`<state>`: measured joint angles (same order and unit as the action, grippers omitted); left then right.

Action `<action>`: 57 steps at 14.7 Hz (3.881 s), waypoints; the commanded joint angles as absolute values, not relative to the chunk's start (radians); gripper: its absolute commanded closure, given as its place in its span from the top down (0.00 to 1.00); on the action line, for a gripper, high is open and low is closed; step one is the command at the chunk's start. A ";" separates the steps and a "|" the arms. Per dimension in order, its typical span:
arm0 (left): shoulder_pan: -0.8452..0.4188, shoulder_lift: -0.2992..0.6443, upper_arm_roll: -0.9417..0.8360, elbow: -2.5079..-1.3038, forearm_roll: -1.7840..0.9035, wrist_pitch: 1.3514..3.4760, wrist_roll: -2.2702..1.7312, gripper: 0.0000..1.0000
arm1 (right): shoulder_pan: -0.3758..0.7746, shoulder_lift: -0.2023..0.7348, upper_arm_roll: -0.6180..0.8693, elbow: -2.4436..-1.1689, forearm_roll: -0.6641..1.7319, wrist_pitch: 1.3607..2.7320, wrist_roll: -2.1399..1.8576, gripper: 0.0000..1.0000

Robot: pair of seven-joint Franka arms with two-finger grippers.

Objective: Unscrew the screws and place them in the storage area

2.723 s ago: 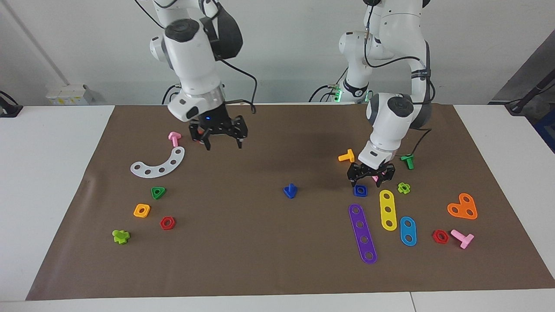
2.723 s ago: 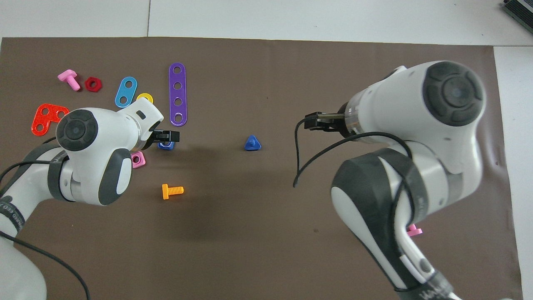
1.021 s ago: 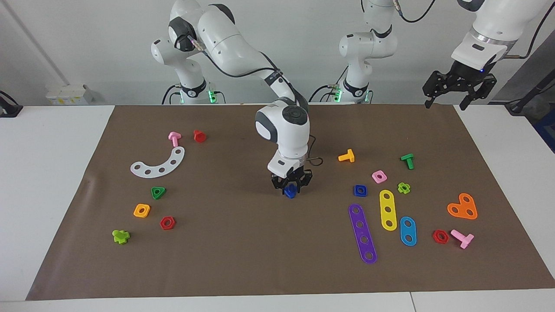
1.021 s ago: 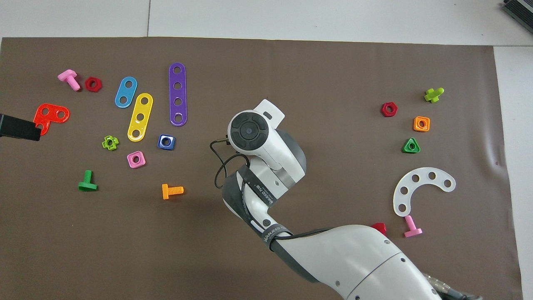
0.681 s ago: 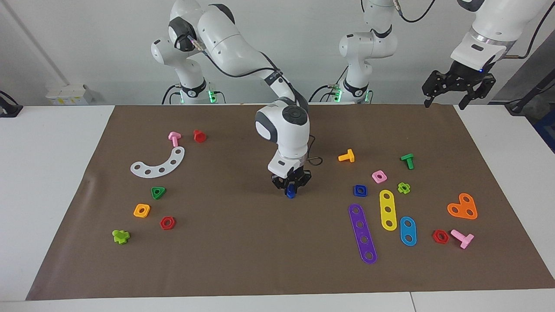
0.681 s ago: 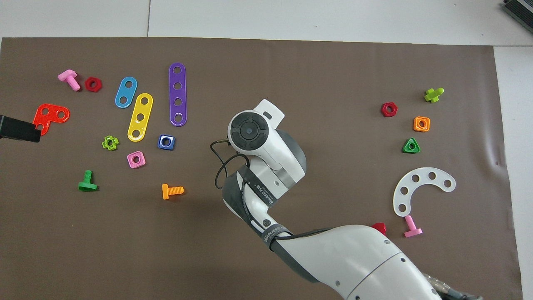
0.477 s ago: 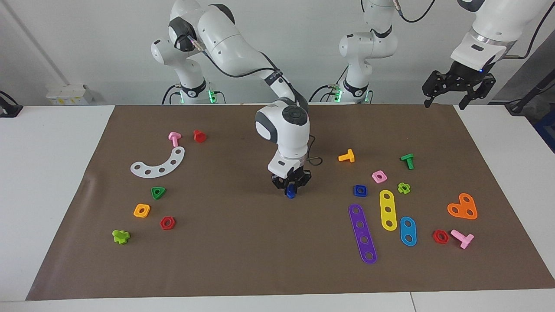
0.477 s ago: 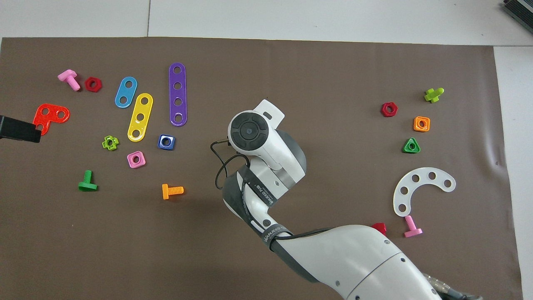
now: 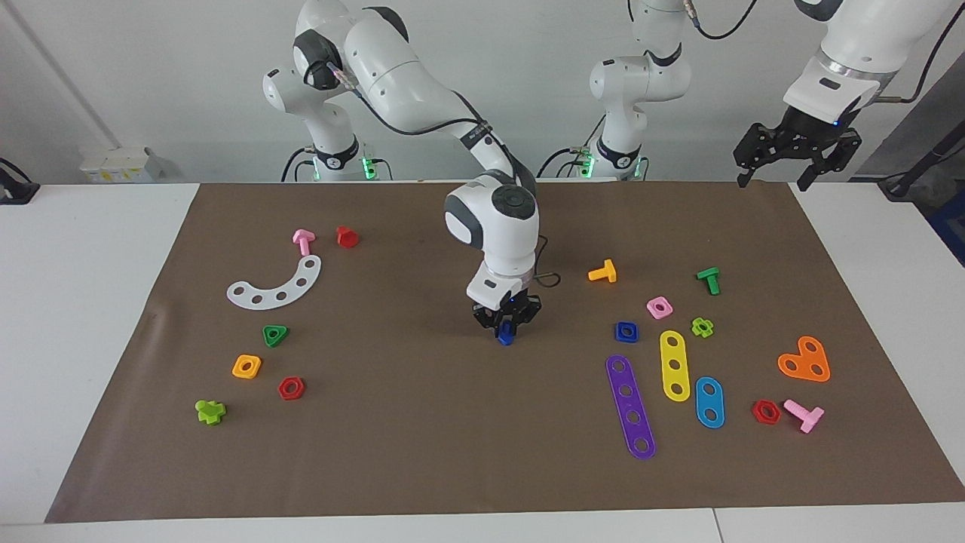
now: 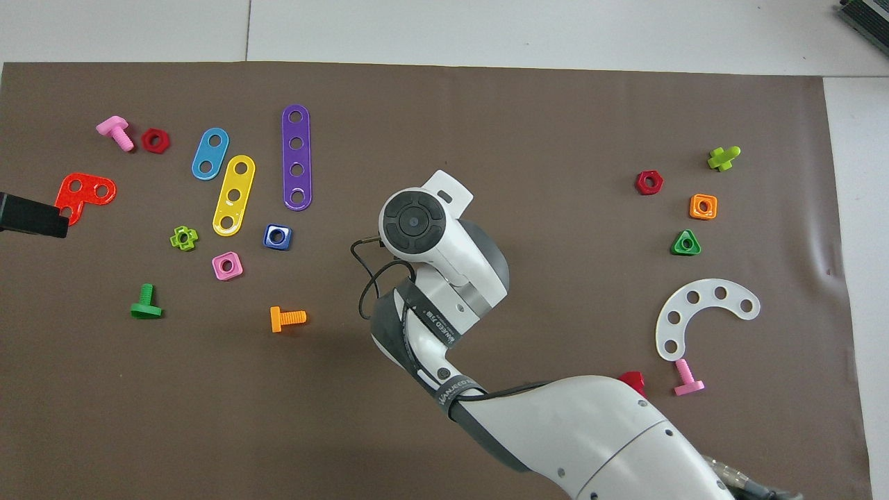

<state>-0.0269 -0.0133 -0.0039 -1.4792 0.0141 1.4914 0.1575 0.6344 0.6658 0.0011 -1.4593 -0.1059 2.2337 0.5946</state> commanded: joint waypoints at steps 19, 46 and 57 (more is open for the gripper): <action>-0.015 -0.037 -0.011 -1.505 0.023 1.483 0.166 1.00 | 0.229 0.255 0.011 -1.843 -0.078 2.251 0.229 0.00; -0.015 -0.037 -0.011 -1.505 0.023 1.483 0.166 1.00 | 0.018 0.023 -0.012 -1.724 -0.058 1.870 0.117 1.00; -0.015 -0.037 -0.011 -1.505 0.023 1.483 0.166 1.00 | -0.034 -0.035 -0.051 -1.649 0.002 1.559 0.094 1.00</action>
<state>-0.0265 -0.0133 -0.0039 -1.4792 0.0141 1.4902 0.1576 -0.0092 -0.0196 -0.0584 -1.6294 -0.0168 1.5581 0.1125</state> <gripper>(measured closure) 0.000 0.000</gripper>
